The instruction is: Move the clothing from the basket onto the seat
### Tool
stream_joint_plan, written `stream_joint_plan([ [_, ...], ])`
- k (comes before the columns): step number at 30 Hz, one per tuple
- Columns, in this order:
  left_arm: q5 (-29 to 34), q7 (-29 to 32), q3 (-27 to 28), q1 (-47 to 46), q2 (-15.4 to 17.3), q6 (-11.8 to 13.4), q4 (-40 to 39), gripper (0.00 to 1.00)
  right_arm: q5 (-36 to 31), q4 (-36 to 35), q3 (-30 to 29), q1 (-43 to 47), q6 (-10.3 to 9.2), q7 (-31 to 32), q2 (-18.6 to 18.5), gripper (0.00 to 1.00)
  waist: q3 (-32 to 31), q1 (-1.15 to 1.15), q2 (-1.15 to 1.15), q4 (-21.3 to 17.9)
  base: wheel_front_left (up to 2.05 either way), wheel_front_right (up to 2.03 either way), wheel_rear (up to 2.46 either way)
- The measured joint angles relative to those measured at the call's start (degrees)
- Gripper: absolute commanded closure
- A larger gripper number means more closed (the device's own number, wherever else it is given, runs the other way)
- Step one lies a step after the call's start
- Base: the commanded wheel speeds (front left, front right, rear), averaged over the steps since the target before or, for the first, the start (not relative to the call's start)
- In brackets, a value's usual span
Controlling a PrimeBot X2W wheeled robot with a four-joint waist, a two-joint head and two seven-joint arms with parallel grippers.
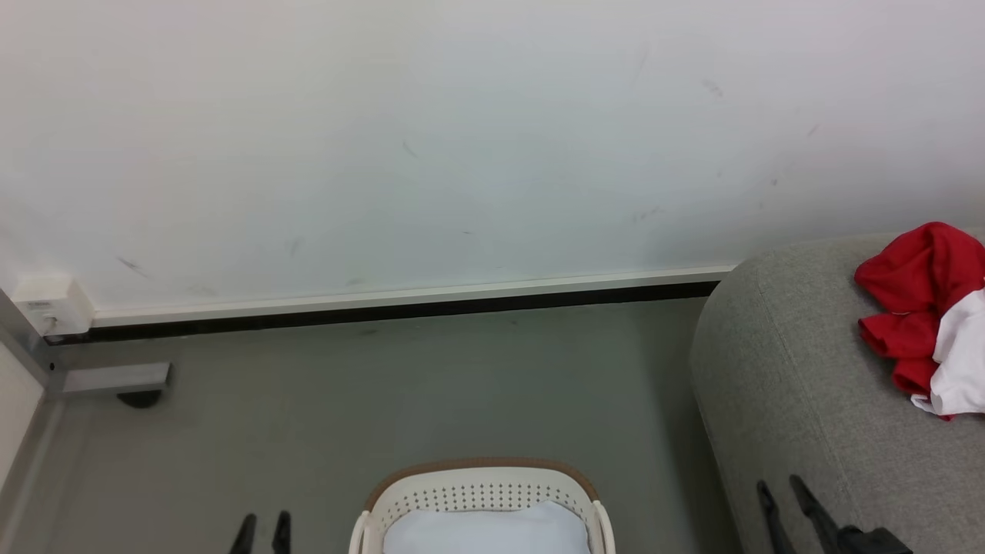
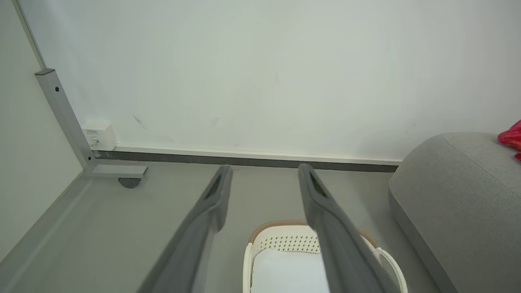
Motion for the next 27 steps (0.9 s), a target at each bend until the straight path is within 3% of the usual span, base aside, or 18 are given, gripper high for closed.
stream_joint_plan([
  [5, -0.67, 0.52, -0.15, 0.29, -0.58, -0.03, 2.46, 1.00, 0.56, 2.16, -0.12, 1.30, 0.00, 0.54, 0.36, 1.00, 0.03, 0.00, 0.00, 0.05, 0.00, 0.00, 0.00],
  [27, -23.13, 6.33, 1.78, -2.71, -0.85, -1.90, 2.92, 1.00, 24.63, -0.89, -2.69, 0.91, 0.00, 6.27, 0.42, 1.00, 0.41, 0.01, 0.00, 0.65, 0.00, 0.00, 0.00],
])
